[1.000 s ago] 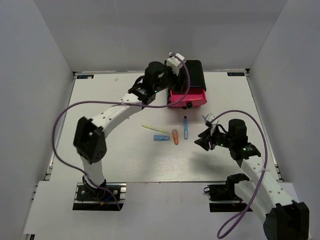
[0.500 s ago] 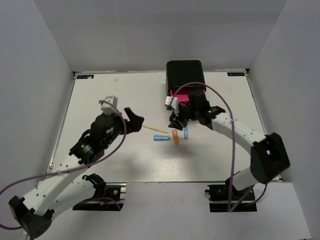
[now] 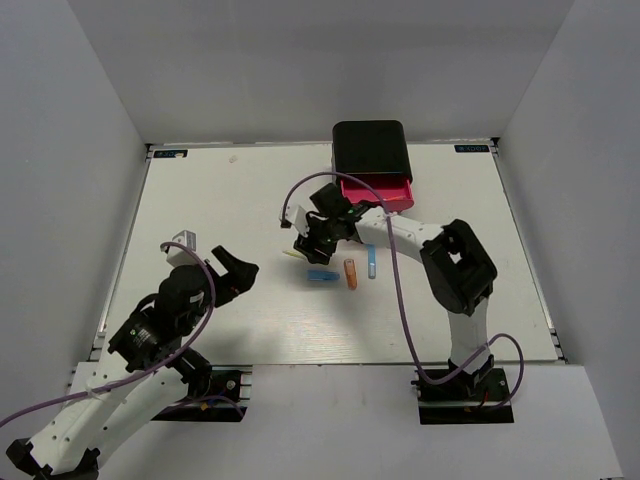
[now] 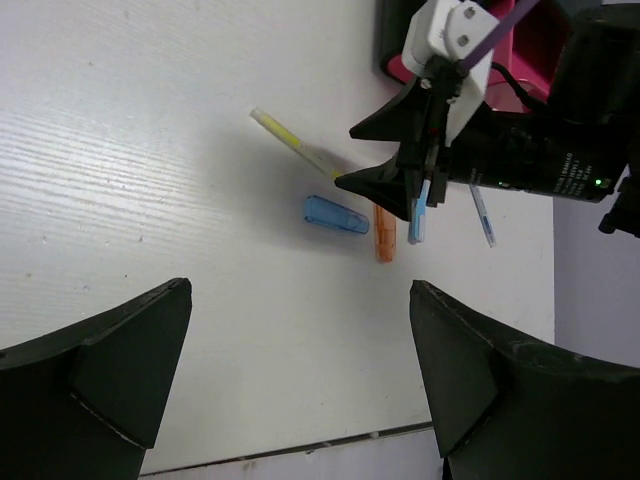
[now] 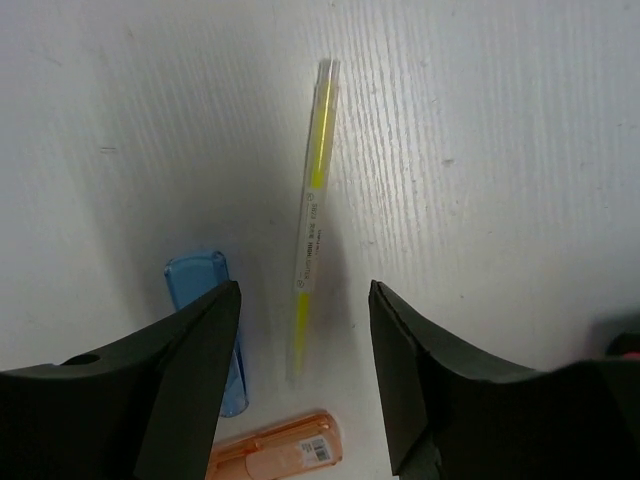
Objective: Sort the stationery into containers
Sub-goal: Pick up the pen from the center of the board.
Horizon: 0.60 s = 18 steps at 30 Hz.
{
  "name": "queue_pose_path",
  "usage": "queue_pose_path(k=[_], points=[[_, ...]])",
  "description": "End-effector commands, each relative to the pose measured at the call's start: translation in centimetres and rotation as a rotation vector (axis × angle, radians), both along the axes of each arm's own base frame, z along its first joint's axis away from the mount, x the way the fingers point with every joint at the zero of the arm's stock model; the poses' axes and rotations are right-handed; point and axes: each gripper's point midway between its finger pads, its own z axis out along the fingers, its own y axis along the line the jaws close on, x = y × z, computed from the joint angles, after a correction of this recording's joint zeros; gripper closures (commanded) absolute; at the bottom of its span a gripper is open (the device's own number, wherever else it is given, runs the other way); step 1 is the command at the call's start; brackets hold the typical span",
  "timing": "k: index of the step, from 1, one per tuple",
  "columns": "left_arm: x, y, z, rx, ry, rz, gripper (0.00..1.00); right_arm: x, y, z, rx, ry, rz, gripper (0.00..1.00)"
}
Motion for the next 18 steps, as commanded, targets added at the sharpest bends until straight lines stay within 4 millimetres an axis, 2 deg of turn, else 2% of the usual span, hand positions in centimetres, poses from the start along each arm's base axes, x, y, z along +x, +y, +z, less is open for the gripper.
queue_pose_path(k=[1, 3, 5, 8, 11, 15, 18], points=[[-0.5, 0.7, -0.7, -0.005, 0.041, 0.033, 0.01, 0.7, 0.1, -0.5, -0.068, -0.015, -0.022, 0.38], [-0.5, 0.6, -0.9, -0.005, 0.041, 0.033, 0.01, 1.2, 0.1, -1.8, -0.104, -0.012, -0.033, 0.38], [-0.5, 0.6, -0.9, -0.005, 0.041, 0.033, 0.01, 1.4, 0.2, -1.9, -0.109, -0.015, -0.037, 0.38], [-0.5, 0.4, -1.5, 0.003, 0.058, 0.025, 0.01, 0.6, 0.3, -3.0, -0.130, 0.021, -0.019, 0.38], [-0.5, 0.2, -1.3, -0.006, 0.053, 0.017, 0.01, 0.5, 0.2, -4.0, -0.145, 0.044, -0.012, 0.43], [-0.4, 0.2, -1.5, -0.001, 0.061, 0.017, 0.01, -0.5, 0.1, -4.9, -0.157, 0.099, 0.017, 0.52], [-0.3, 0.1, -1.3, -0.006, 0.053, 0.017, 0.01, -1.8, -0.4, -5.2, -0.165, 0.155, 0.049, 0.64]])
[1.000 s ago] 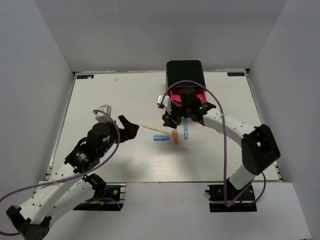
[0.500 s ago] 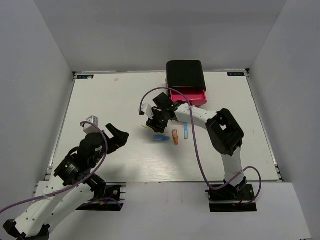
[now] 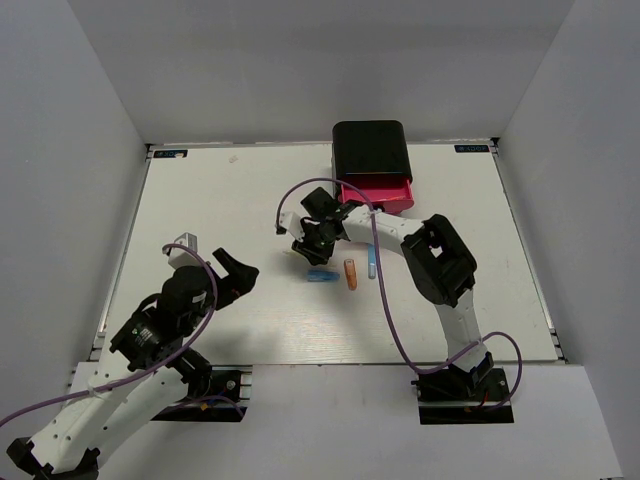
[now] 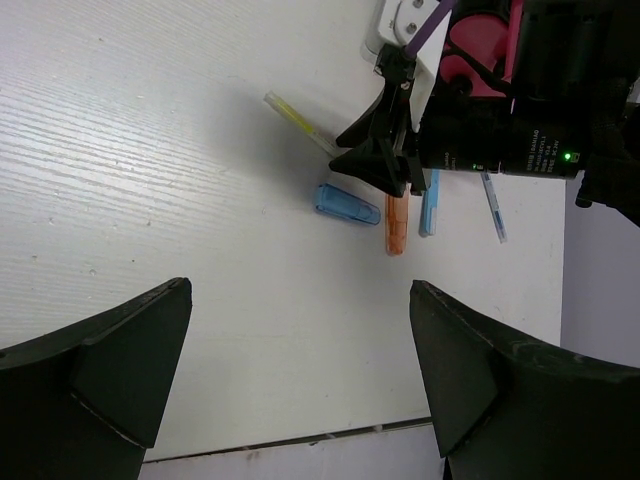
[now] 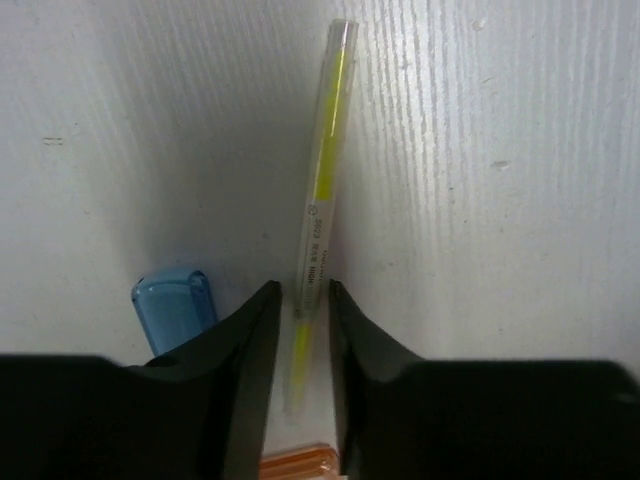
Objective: Sort the stationery into containers
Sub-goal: Pick up the pen from the center of the board, then place the pen in the drawer.
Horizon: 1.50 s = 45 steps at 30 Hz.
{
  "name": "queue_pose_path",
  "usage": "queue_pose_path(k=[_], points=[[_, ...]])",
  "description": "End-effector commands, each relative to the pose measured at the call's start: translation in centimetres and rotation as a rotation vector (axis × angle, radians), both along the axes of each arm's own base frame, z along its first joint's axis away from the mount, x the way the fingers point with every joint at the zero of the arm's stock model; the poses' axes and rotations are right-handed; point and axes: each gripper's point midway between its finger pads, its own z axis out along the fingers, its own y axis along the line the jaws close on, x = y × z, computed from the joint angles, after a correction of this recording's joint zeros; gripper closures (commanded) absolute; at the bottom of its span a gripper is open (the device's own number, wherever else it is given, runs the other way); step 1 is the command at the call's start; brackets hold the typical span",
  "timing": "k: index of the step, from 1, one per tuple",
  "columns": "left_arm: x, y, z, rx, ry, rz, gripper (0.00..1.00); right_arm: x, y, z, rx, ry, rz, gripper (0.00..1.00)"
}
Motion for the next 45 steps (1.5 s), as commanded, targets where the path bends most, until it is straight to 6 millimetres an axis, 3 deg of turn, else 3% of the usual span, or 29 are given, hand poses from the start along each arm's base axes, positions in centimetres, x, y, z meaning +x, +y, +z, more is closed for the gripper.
queue_pose_path(k=[1, 4, 7, 12, 14, 17, 22, 25, 27, 28, 29, 32, 37, 45], points=[[0.1, -0.1, 0.0, -0.007, 0.000, 0.005, 0.01, -2.1, -0.6, -1.1, -0.037, 0.096, 0.051, 0.71], [0.3, -0.7, 0.2, -0.031, -0.014, -0.014, 0.01, -2.6, -0.8, -1.2, -0.040, 0.118, 0.061, 0.83], [0.5, -1.3, -0.1, -0.035, -0.003, -0.031, 0.01, -1.4, 0.1, 0.9, 0.005, 0.078, 0.060, 0.93], [0.8, -2.2, 0.0, -0.042, -0.018, -0.067, 0.01, 0.3, 3.8, 9.2, 0.205, 0.016, 0.097, 0.98], [0.9, -2.4, 0.3, -0.047, -0.031, -0.079, 0.01, 0.2, 4.1, 12.1, 0.259, 0.008, 0.091, 0.99], [1.1, -3.0, 0.8, -0.057, -0.060, -0.109, 0.01, 0.1, 5.1, 18.0, 0.389, -0.030, 0.088, 1.00], [1.4, -4.1, 1.3, -0.070, -0.102, -0.162, 0.01, 0.7, 3.1, 25.4, 0.526, -0.106, -0.001, 1.00], [1.6, -5.0, 0.1, -0.059, -0.077, -0.199, 0.01, 3.1, 0.3, 28.9, 0.566, -0.234, -0.079, 1.00], [1.8, -5.3, 0.2, -0.065, -0.079, -0.207, 0.01, 3.8, -0.9, 28.5, 0.546, -0.263, -0.096, 1.00], [1.9, -5.4, 0.4, -0.061, -0.090, -0.212, 0.01, 4.6, -2.3, 29.4, 0.547, -0.304, -0.124, 1.00], [2.0, -5.7, 0.3, -0.064, -0.088, -0.220, 0.01, 5.3, -3.5, 28.1, 0.513, -0.315, -0.131, 1.00], [2.2, -6.1, 0.2, -0.060, -0.090, -0.233, 0.01, 6.9, -6.3, 27.8, 0.486, -0.401, -0.145, 1.00], [2.4, -6.5, 0.2, -0.051, -0.096, -0.258, 0.01, 8.2, -10.6, 24.6, 0.427, -0.433, -0.152, 1.00], [2.6, -7.3, -0.9, -0.044, -0.062, -0.283, 0.01, 10.1, -14.2, 22.9, 0.396, -0.461, -0.136, 1.00]])
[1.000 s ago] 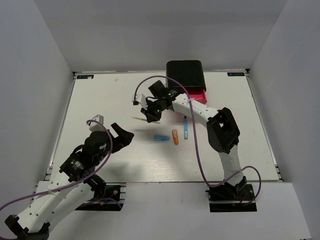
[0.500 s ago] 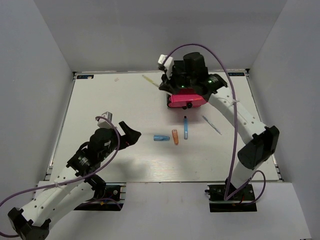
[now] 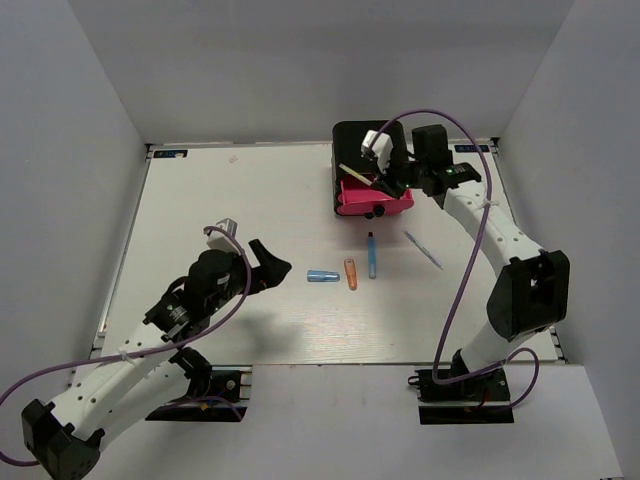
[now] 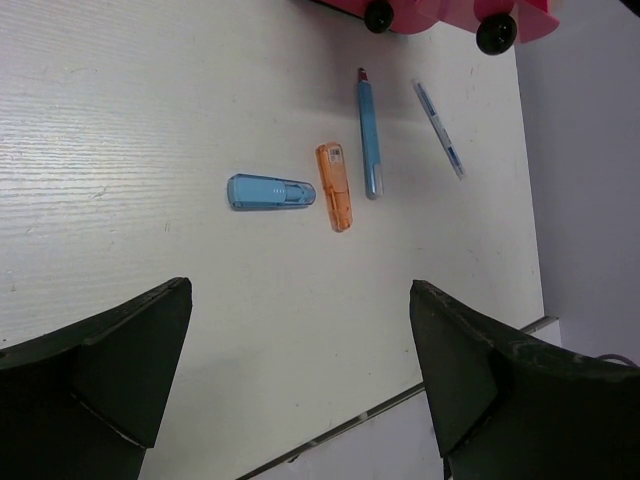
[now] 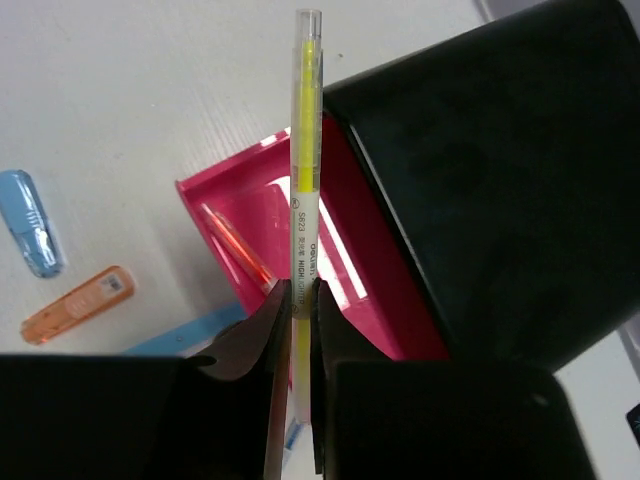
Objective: Sort the stationery into containers
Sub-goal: Place the pen in the drawer.
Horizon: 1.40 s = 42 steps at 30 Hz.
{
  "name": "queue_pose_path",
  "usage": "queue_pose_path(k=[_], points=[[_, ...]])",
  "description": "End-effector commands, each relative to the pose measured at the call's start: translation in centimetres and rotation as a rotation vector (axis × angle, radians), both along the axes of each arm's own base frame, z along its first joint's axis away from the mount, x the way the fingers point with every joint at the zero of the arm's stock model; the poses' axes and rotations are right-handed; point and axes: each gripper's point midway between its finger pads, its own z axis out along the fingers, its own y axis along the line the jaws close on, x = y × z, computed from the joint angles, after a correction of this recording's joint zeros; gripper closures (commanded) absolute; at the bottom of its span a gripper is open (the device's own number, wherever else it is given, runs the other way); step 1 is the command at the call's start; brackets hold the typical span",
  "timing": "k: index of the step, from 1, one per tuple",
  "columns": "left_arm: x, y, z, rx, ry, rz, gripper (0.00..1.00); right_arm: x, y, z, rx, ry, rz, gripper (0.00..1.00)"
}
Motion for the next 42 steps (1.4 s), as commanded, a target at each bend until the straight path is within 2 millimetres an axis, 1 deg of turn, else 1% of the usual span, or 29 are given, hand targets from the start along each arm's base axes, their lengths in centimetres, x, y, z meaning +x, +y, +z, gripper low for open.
queue_pose_path(k=[1, 3, 5, 9, 10, 13, 16, 19, 20, 21, 23, 24, 25, 27, 28, 29, 30, 31, 32, 33, 34, 35, 36, 37, 38, 39, 40, 41, 42], points=[[0.1, -0.7, 0.3, -0.015, -0.018, -0.031, 0.01, 1.1, -0.3, 2.6, 0.018, -0.122, 0.060, 1.00], [0.2, -0.7, 0.0, -0.002, -0.016, -0.034, 0.01, 1.6, -1.0, 2.1, 0.009, -0.120, 0.063, 1.00], [0.1, -0.8, 0.0, -0.005, -0.013, -0.043, 0.01, 1.5, -0.9, 2.2, 0.004, -0.135, 0.094, 1.00], [0.2, -0.9, 0.2, -0.011, -0.021, -0.043, 0.01, 1.7, -2.0, 0.8, -0.055, -0.144, 0.131, 1.00], [0.1, -0.8, -0.2, -0.005, -0.013, -0.043, 0.01, 1.7, -2.2, 0.5, -0.081, -0.161, 0.155, 1.00], [0.3, -1.2, -0.3, -0.003, -0.018, -0.056, 0.01, 1.7, -2.8, -0.4, -0.121, -0.163, 0.190, 1.00], [0.6, -1.9, -0.1, 0.000, -0.029, -0.091, 0.01, 1.9, -3.1, -0.9, -0.143, -0.160, 0.205, 0.92], [0.6, -3.0, 0.6, 0.016, -0.052, -0.149, 0.01, 2.3, -3.3, -0.7, -0.144, -0.169, 0.194, 0.71], [0.7, -3.5, 0.4, 0.024, -0.039, -0.174, 0.01, 2.3, -3.3, -0.6, -0.141, -0.169, 0.193, 0.67], [0.7, -3.8, 0.2, 0.029, -0.038, -0.190, 0.01, 2.4, -3.3, -0.6, -0.137, -0.171, 0.188, 0.65], [0.9, -4.8, 1.1, 0.021, -0.054, -0.234, 0.01, 2.3, -3.3, -0.1, -0.130, -0.179, 0.188, 0.60], [1.2, -5.2, 0.6, 0.037, -0.046, -0.250, 0.01, 2.3, -3.4, 0.0, -0.130, -0.182, 0.185, 0.60], [1.4, -5.5, 1.0, 0.039, -0.052, -0.262, 0.01, 2.2, -3.2, 0.0, -0.128, -0.179, 0.186, 0.58], [1.7, -6.0, 0.6, 0.057, -0.037, -0.280, 0.01, 2.1, -3.3, 0.7, -0.122, -0.191, 0.180, 0.58], [1.9, -6.2, 0.8, 0.060, -0.041, -0.292, 0.01, 2.1, -3.2, 1.0, -0.117, -0.195, 0.178, 0.58], [2.0, -6.4, 0.7, 0.060, -0.040, -0.292, 0.01, 1.9, -3.3, 2.0, -0.101, -0.211, 0.169, 0.58], [2.2, -6.5, 0.9, 0.067, -0.047, -0.296, 0.01, 1.8, -3.2, 2.5, -0.094, -0.220, 0.166, 0.58], [2.3, -6.6, 0.3, 0.077, -0.032, -0.297, 0.01, 1.7, -3.1, 2.9, -0.075, -0.222, 0.155, 0.58], [2.7, -6.8, 0.6, 0.072, -0.039, -0.297, 0.02, 1.4, -3.3, 4.5, -0.050, -0.253, 0.129, 0.61], [2.8, -7.0, 0.8, 0.072, -0.039, -0.297, 0.02, 1.2, -3.2, 5.2, -0.032, -0.261, 0.120, 0.63], [2.9, -7.1, 0.3, 0.080, -0.026, -0.297, 0.02, 1.4, -3.4, 5.3, 0.012, -0.244, 0.058, 0.64], [3.3, -7.3, 0.0, 0.093, -0.022, -0.302, 0.03, 0.7, -3.8, 5.6, 0.033, -0.253, 0.024, 0.69], [3.4, -7.6, 0.1, 0.091, -0.017, -0.312, 0.05, 1.3, -3.8, 9.6, 0.090, -0.410, -0.009, 0.83], [3.3, -7.8, -0.4, 0.094, -0.003, -0.321, 0.05, 0.3, -4.5, 9.4, 0.134, -0.388, -0.085, 0.90], [3.6, -8.0, -0.4, 0.096, 0.001, -0.321, 0.07, 0.1, -5.5, 7.4, 0.155, -0.341, -0.167, 0.92], [3.7, -8.3, -0.8, 0.099, 0.016, -0.331, 0.07, -0.4, -6.5, 13.2, 0.236, -0.547, -0.234, 0.92], [3.8, -8.4, -1.2, 0.106, 0.028, -0.332, 0.09, -0.9, -6.9, 10.8, 0.277, -0.480, -0.294, 0.92], [4.0, -8.8, -0.8, 0.103, 0.014, -0.344, 0.09, -1.3, -7.5, 9.4, 0.279, -0.468, -0.326, 0.95], [4.3, -9.0, -0.7, 0.103, 0.014, -0.344, 0.10, -1.5, -8.9, 10.5, 0.282, -0.507, -0.399, 0.98]])
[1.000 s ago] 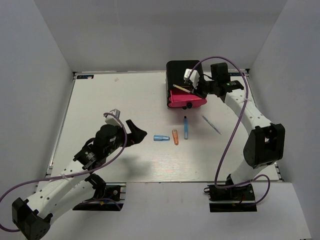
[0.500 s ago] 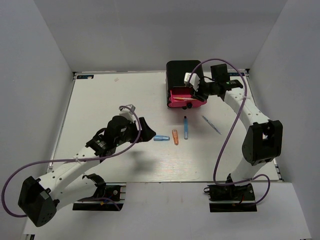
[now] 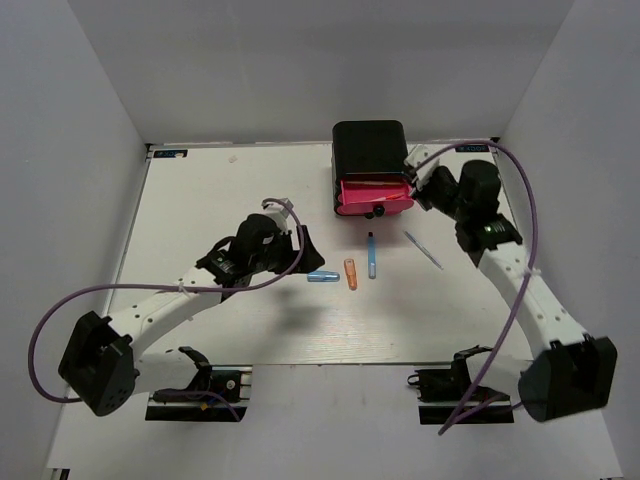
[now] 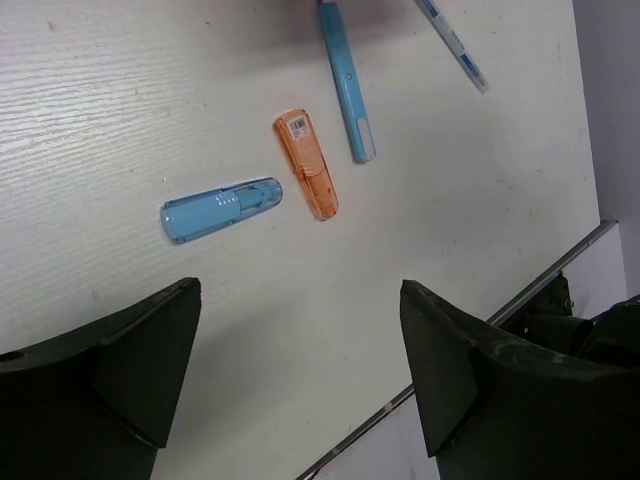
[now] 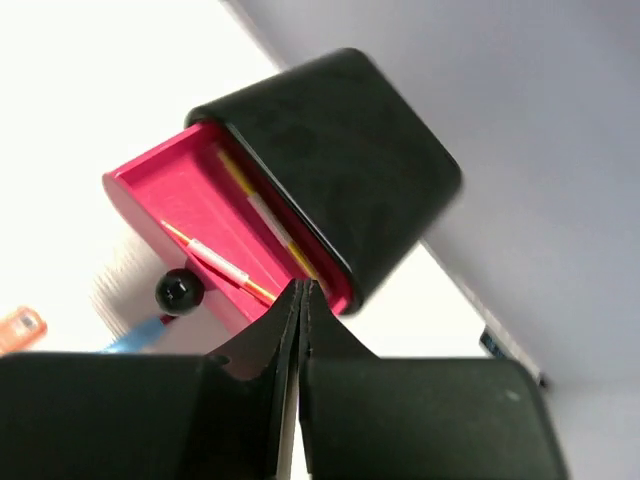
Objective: Sort the stationery into containers
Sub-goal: Place the pen in the drawer, then pick up the pen from the center of the board.
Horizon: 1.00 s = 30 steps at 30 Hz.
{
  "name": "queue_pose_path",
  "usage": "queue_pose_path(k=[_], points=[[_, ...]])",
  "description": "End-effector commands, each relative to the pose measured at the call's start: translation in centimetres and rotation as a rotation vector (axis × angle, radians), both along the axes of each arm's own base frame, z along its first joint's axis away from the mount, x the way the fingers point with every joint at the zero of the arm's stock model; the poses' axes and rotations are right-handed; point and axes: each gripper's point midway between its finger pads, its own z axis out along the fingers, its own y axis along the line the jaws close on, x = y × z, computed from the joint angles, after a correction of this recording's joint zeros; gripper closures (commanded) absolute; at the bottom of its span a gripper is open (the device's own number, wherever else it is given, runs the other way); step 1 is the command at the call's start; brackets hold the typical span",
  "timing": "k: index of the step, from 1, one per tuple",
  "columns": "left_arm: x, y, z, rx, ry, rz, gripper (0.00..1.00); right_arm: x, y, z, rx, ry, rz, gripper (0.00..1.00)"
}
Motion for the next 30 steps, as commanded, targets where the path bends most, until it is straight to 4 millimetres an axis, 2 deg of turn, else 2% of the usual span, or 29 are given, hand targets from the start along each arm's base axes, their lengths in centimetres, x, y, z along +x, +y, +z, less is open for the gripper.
queue_pose_path(k=[1, 2, 3, 4, 5, 6, 7, 8, 9, 10, 11, 13, 16, 17, 19, 20, 21, 25, 28, 30], points=[[0.6, -1.4, 1.9, -0.037, -0.039, -0.048, 0.12, 0.9, -2.7, 2.8, 0.219, -0.064, -0.235, 1.00], [0.9, -1.6, 1.8, -0.027, -0.041, -0.054, 0.13, 0.6, -3.3, 1.3, 0.208, 0.003, -0.273, 1.00], [1.0, -1.7, 1.7, -0.028, -0.042, -0.054, 0.15, 0.6, -4.5, 0.7, 0.199, 0.030, -0.335, 1.00], [1.1, -2.0, 2.1, -0.037, -0.047, -0.061, 0.18, -0.2, -5.1, -1.5, 0.170, 0.118, -0.364, 1.00], [1.1, -2.2, 2.0, -0.043, -0.046, -0.069, 0.22, -0.8, -5.6, -2.6, 0.154, 0.151, -0.377, 0.98], [1.3, -2.3, 1.9, -0.043, -0.046, -0.069, 0.26, -1.2, -6.0, -3.4, 0.144, 0.170, -0.384, 0.93], [1.3, -2.6, 2.2, -0.056, -0.054, -0.078, 0.34, -2.0, -6.5, -4.6, 0.118, 0.192, -0.378, 0.82], [1.0, -2.6, 1.5, -0.050, -0.035, -0.090, 0.38, -2.7, -6.8, -5.4, 0.108, 0.203, -0.376, 0.79], [0.9, -2.8, 1.7, -0.062, -0.040, -0.101, 0.42, -3.1, -6.9, -5.8, 0.098, 0.213, -0.370, 0.75], [0.9, -2.9, 1.4, -0.056, -0.032, -0.101, 0.49, -3.6, -6.8, -6.7, 0.089, 0.242, -0.355, 0.73], [0.8, -3.0, 1.1, -0.056, -0.021, -0.110, 0.51, -4.0, -7.7, -7.3, 0.084, 0.266, -0.375, 0.69], [0.8, -3.0, 1.1, -0.056, -0.021, -0.110, 0.51, -4.5, -8.6, -8.6, 0.074, 0.311, -0.382, 0.68], [0.8, -3.0, 1.1, -0.056, -0.021, -0.110, 0.45, -5.7, -8.6, -11.5, 0.024, 0.374, -0.341, 0.62], [0.8, -2.8, 1.2, -0.052, -0.024, -0.102, 0.38, -6.2, -8.9, -12.7, 0.011, 0.421, -0.344, 0.58], [0.8, -2.5, 1.5, -0.045, -0.036, -0.099, 0.31, -6.6, -9.0, -14.0, 0.003, 0.465, -0.326, 0.54], [0.9, -2.4, 1.9, -0.048, -0.048, -0.091, 0.27, -7.2, -8.9, -15.7, -0.005, 0.541, -0.312, 0.53], [0.8, -2.3, 2.3, -0.055, -0.058, -0.091, 0.27, -7.1, -9.1, -15.9, -0.006, 0.553, -0.312, 0.51], [0.6, -2.0, 1.7, -0.044, -0.051, -0.083, 0.24, -7.0, -9.1, -17.8, -0.006, 0.650, -0.296, 0.48], [0.4, -1.9, 1.6, -0.049, -0.045, -0.079, 0.24, -6.3, -9.4, -19.9, -0.006, 0.744, -0.312, 0.48], [0.3, -1.8, 2.0, -0.056, -0.054, -0.079, 0.24, -5.4, -9.5, -20.3, -0.010, 0.773, -0.318, 0.48]])
